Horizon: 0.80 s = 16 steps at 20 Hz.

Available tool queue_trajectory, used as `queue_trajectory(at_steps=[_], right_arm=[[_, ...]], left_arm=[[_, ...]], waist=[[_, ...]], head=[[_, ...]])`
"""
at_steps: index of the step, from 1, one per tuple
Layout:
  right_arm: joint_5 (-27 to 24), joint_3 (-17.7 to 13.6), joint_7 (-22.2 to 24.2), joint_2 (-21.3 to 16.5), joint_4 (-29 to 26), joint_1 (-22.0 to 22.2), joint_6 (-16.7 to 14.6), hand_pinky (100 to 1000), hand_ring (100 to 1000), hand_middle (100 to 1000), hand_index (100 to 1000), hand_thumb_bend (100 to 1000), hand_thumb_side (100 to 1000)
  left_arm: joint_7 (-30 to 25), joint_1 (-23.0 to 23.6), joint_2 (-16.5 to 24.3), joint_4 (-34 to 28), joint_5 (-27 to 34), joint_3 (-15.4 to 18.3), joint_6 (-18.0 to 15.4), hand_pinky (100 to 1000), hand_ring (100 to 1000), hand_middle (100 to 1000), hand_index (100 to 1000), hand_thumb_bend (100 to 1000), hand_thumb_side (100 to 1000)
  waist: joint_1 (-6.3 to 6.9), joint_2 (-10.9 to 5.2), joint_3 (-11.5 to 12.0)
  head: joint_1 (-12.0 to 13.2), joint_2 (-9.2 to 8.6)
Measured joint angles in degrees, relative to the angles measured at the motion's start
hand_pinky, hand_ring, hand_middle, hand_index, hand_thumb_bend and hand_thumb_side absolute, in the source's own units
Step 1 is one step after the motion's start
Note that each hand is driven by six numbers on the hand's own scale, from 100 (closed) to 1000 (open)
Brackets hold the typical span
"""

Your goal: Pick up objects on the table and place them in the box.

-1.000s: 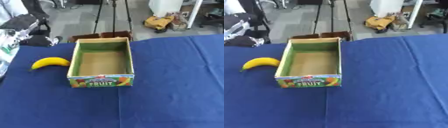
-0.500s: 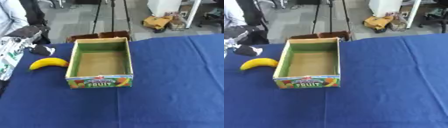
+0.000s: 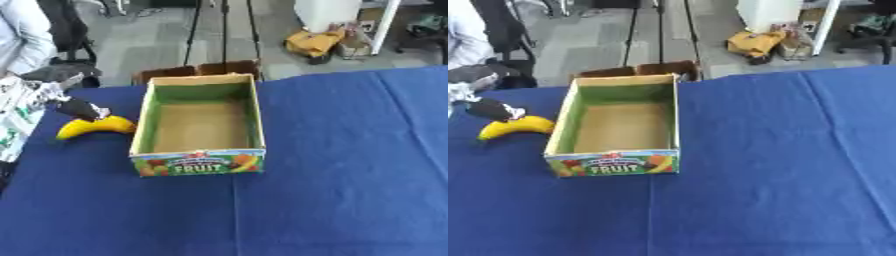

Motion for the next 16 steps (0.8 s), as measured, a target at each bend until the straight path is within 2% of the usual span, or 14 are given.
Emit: queue_trajectory(at_steps=[4, 6, 7, 8, 16], right_arm=[[0.0, 0.0, -0.2, 0.0, 0.0, 0.0, 0.3, 663, 704, 609, 729, 100, 1000], [0.0, 0.0, -0.3, 0.0, 0.0, 0.0, 0.4, 662, 702, 606, 725, 100, 1000], [0.0, 0.0, -0.3, 0.0, 0.0, 0.0, 0.4, 662, 701, 604, 724, 100, 1000], [0.0, 0.0, -0.4, 0.0, 0.0, 0.0, 0.4, 661, 700, 603, 723, 100, 1000], [-0.1, -0.2, -0.8, 0.0, 0.0, -0.1, 0.8, 659, 695, 595, 717, 100, 1000]], left_arm=[[0.1, 0.0, 0.0, 0.8, -1.2, 0.3, 0.0, 816, 870, 913, 1000, 334, 424], [0.1, 0.0, 0.0, 1.5, -2.0, 0.5, 0.0, 824, 885, 927, 979, 388, 448], [0.0, 0.0, 0.0, 1.9, -2.5, 0.6, 0.0, 829, 892, 930, 965, 449, 471], [-0.1, 0.0, 0.0, 2.3, -2.9, 0.7, 0.0, 832, 896, 929, 965, 462, 476], [-0.5, -1.1, 0.0, 5.3, -6.0, 2.4, 0.4, 846, 896, 858, 922, 423, 461]], waist=[[0.0, 0.2, -0.1], [0.0, 0.29, -0.2], [0.0, 0.47, -0.3], [0.0, 0.69, -0.4], [0.2, 1.83, -1.4]], head=[[0.1, 0.0], [0.3, 0.0], [0.4, -0.01], [0.4, -0.01], [1.5, -0.59]])
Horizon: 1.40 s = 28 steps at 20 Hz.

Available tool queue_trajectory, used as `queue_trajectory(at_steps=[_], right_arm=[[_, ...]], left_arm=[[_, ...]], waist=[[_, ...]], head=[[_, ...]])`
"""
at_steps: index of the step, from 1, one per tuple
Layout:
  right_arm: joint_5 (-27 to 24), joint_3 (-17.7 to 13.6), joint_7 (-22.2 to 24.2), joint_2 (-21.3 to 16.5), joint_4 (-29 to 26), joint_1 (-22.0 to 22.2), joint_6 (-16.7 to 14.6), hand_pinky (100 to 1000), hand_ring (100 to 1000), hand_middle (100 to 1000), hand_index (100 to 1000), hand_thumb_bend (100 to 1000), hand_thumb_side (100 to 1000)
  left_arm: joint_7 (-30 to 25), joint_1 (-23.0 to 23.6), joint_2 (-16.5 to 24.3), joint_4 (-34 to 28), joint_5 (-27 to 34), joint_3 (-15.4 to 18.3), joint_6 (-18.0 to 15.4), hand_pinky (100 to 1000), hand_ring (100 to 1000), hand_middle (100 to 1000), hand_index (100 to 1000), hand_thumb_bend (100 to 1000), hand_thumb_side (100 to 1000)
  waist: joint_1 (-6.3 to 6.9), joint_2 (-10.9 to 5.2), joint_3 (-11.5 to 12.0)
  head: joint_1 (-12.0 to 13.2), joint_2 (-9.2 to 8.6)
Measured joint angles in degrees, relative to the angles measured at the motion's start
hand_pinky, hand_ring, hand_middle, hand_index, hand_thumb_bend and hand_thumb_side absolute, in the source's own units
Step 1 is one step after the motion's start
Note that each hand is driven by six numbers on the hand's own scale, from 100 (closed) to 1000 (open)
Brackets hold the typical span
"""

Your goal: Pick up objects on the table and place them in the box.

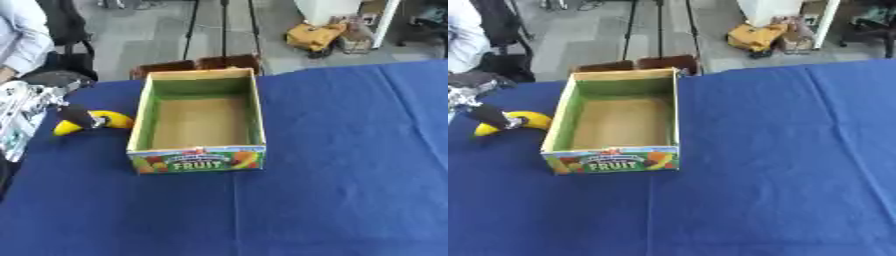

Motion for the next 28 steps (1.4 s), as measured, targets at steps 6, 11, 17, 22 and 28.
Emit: queue_trajectory(at_steps=[6, 11, 17, 22, 28], right_arm=[[0.0, -0.2, -0.3, -0.1, 0.0, 0.0, 0.3, 659, 695, 595, 716, 100, 1000], [-0.1, -0.5, -0.5, -0.3, 0.0, 0.0, 0.5, 657, 690, 586, 707, 100, 1000], [-0.3, -0.6, -0.6, -0.6, 0.0, 0.0, 0.6, 657, 688, 581, 705, 100, 1000], [-0.3, -0.9, -0.8, -0.7, 0.0, 0.0, 0.8, 657, 687, 580, 705, 100, 1000], [-0.4, -0.9, -0.8, -1.1, 0.0, 0.0, 0.9, 656, 687, 578, 704, 100, 1000]], left_arm=[[-0.5, -0.6, 0.0, 1.6, -0.1, 0.8, 0.1, 847, 898, 859, 923, 420, 460], [-1.2, -1.4, 0.6, 2.3, -1.1, 1.4, 0.5, 848, 914, 927, 987, 139, 325], [-2.1, -1.8, 1.2, 2.9, -3.3, 2.1, 0.9, 846, 913, 946, 988, 100, 296], [-3.0, -1.9, 1.4, 3.7, -3.7, 2.5, 0.7, 847, 915, 948, 991, 110, 304], [-4.1, -2.4, 1.6, 3.9, -3.9, 2.8, 0.7, 847, 920, 958, 1000, 234, 337]], waist=[[0.28, 0.48, -0.4], [0.3, 2.37, -1.0], [0.55, 2.92, -1.2], [0.64, 3.76, -1.3], [0.64, 4.44, -1.2]], head=[[0.7, -0.46], [1.9, -1.02], [2.7, -2.05], [2.9, -2.61], [3.2, -3.04]])
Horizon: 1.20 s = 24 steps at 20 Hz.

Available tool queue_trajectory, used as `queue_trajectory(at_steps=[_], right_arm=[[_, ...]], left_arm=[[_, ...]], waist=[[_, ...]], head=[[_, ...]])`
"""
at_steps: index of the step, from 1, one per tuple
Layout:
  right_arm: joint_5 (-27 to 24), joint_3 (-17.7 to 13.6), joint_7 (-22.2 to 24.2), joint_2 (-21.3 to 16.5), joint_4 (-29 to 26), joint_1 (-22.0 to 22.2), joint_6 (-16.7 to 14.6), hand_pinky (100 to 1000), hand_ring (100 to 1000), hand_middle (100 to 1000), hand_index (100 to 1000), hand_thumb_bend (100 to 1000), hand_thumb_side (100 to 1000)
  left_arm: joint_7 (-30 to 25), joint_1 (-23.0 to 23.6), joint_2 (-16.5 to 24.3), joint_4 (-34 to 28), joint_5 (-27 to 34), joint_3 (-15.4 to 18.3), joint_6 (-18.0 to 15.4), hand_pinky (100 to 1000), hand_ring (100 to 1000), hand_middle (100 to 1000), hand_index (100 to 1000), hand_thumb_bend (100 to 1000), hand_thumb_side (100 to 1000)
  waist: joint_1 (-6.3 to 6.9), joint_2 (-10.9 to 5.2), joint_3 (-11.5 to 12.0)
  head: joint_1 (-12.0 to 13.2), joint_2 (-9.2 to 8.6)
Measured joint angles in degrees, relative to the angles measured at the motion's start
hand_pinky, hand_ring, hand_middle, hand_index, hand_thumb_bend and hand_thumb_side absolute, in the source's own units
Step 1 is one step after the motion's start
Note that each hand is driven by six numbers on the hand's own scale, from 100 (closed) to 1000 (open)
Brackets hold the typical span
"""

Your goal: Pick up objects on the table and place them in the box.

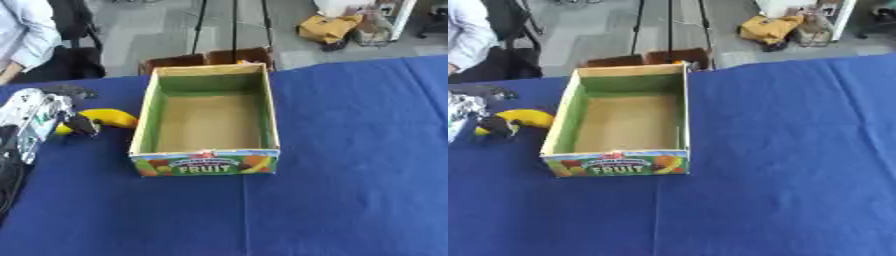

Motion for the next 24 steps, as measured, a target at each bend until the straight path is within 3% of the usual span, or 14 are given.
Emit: queue_trajectory(at_steps=[7, 12, 21, 24], right_arm=[[-0.3, 0.0, 0.1, 0.0, 0.0, -0.4, 0.0, 657, 688, 574, 703, 100, 1000], [-0.5, -0.3, 0.2, -0.2, 0.0, -0.5, 0.0, 658, 688, 572, 702, 100, 1000], [-0.8, -0.3, 0.3, -0.6, 0.0, -0.9, 0.2, 658, 688, 569, 702, 100, 1000], [-0.9, -0.3, 0.2, -0.6, 0.0, -0.9, 0.3, 659, 688, 568, 701, 100, 1000]], left_arm=[[0.5, -0.4, 0.4, 0.4, -2.4, 0.7, -0.1, 844, 918, 948, 991, 190, 307], [0.7, -0.7, 0.5, 1.0, -2.8, 1.1, -0.4, 836, 910, 934, 974, 111, 295], [0.4, -1.7, 0.5, 1.1, -2.5, 1.4, -0.6, 812, 886, 900, 936, 100, 264], [0.4, -2.0, 0.5, 1.1, -2.4, 1.4, -0.6, 790, 855, 828, 903, 100, 274]], waist=[[0.04, 1.1, -0.4], [0.24, 2.01, -0.7], [0.29, 3.07, -1.1], [0.29, 3.2, -1.1]], head=[[0.9, -1.11], [1.4, -1.98], [2.1, -2.55], [2.3, -2.72]])
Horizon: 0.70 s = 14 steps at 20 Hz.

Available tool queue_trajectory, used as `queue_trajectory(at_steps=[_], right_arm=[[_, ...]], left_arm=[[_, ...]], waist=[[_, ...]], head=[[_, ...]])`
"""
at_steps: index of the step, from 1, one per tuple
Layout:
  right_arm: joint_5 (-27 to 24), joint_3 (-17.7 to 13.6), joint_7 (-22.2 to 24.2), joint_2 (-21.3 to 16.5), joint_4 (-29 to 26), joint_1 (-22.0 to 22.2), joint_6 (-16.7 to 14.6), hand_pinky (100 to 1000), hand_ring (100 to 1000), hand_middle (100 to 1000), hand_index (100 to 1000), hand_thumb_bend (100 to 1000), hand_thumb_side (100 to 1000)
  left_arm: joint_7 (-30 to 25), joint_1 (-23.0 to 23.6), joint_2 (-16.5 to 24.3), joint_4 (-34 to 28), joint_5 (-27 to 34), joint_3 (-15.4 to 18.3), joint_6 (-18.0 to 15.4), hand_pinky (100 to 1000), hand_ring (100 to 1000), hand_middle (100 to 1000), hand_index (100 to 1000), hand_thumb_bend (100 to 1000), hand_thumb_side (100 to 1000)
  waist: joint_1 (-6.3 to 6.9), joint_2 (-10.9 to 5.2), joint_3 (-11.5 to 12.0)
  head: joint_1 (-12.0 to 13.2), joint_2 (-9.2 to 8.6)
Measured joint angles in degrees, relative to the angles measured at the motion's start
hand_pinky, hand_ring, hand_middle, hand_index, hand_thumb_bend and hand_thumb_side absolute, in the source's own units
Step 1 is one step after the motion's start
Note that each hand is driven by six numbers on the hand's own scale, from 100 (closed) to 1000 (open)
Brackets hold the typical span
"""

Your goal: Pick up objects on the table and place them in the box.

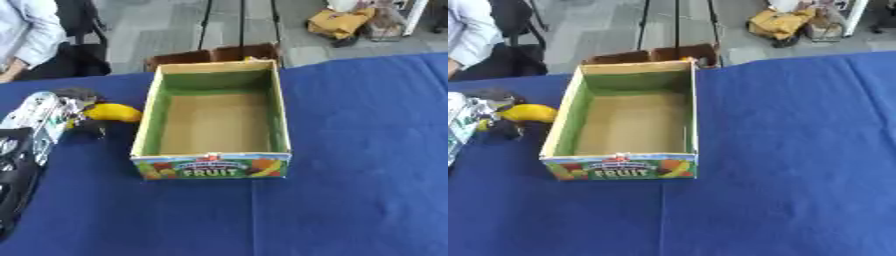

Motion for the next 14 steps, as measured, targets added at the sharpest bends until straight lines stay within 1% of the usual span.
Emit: queue_trajectory(at_steps=[2, 8, 14], right_arm=[[0.0, 0.0, 0.0, 0.0, 0.0, 0.0, 0.1, 660, 689, 568, 701, 100, 1000], [-0.1, -0.2, -0.1, -0.1, 0.0, 0.0, 0.2, 660, 689, 568, 701, 100, 1000], [-0.1, -0.3, -0.1, -0.1, 0.0, 0.0, 0.2, 661, 690, 568, 702, 100, 1000]], left_arm=[[0.2, -0.1, 0.1, 0.0, 0.2, 0.0, 0.1, 775, 841, 800, 888, 100, 276], [1.7, -0.2, 0.1, 0.0, 0.3, 0.0, 0.5, 744, 812, 761, 843, 100, 269], [2.7, -0.2, 0.1, 0.2, 0.3, 0.0, 1.1, 729, 799, 750, 827, 100, 261]], waist=[[0.0, 0.1, 0.0], [0.0, 0.13, 0.0], [0.0, 0.17, 0.0]], head=[[0.0, 0.0], [0.0, 0.0], [0.0, 0.0]])
